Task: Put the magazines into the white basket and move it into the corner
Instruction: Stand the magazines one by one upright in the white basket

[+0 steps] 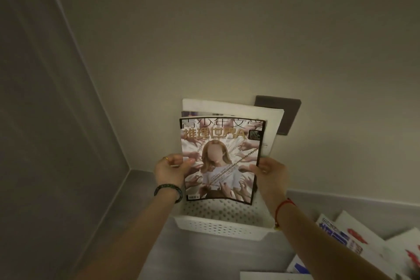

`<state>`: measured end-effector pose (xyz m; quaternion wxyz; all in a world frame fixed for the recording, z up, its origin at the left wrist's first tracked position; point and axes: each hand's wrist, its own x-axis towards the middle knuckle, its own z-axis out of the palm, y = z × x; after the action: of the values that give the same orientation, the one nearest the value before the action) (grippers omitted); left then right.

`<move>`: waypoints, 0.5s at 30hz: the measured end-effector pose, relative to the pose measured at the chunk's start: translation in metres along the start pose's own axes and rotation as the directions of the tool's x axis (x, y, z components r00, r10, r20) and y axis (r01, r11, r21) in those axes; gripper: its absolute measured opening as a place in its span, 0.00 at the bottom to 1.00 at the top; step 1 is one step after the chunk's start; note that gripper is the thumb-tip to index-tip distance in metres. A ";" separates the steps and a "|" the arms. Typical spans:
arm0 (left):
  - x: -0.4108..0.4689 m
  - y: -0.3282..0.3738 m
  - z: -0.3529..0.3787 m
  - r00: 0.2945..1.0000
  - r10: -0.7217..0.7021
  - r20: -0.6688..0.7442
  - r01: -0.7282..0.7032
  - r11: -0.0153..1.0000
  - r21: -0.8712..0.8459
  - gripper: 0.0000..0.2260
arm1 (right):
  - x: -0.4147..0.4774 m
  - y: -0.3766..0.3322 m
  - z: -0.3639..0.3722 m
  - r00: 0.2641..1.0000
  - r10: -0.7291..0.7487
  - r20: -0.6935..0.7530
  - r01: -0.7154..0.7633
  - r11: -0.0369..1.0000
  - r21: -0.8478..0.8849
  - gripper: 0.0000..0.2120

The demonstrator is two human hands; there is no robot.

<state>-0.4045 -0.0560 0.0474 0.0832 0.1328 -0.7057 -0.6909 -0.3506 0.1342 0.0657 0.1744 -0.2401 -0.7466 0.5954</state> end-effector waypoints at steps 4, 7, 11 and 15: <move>0.014 -0.011 0.000 0.998 -0.029 -0.048 0.033 0.995 0.090 0.09 | 0.004 0.005 0.009 0.999 0.033 -0.034 -0.030 0.995 0.093 0.03; 0.020 -0.009 0.003 0.996 0.021 -0.086 -0.004 0.982 0.190 0.12 | 0.007 0.003 0.011 0.999 0.036 -0.034 -0.032 0.993 0.109 0.06; 0.015 -0.008 0.002 0.995 0.027 -0.100 -0.003 0.973 0.230 0.16 | 0.009 0.005 0.005 0.999 0.012 0.041 -0.014 0.999 0.031 0.12; -0.014 -0.001 -0.002 0.994 0.102 -0.040 -0.091 0.972 0.216 0.17 | 0.004 0.007 -0.025 0.998 -0.007 0.059 0.013 0.995 -0.102 0.09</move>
<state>-0.3905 -0.0540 0.0470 0.1196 0.1240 -0.7794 -0.6024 -0.3392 0.1584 0.0644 0.1430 -0.2275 -0.7820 0.5623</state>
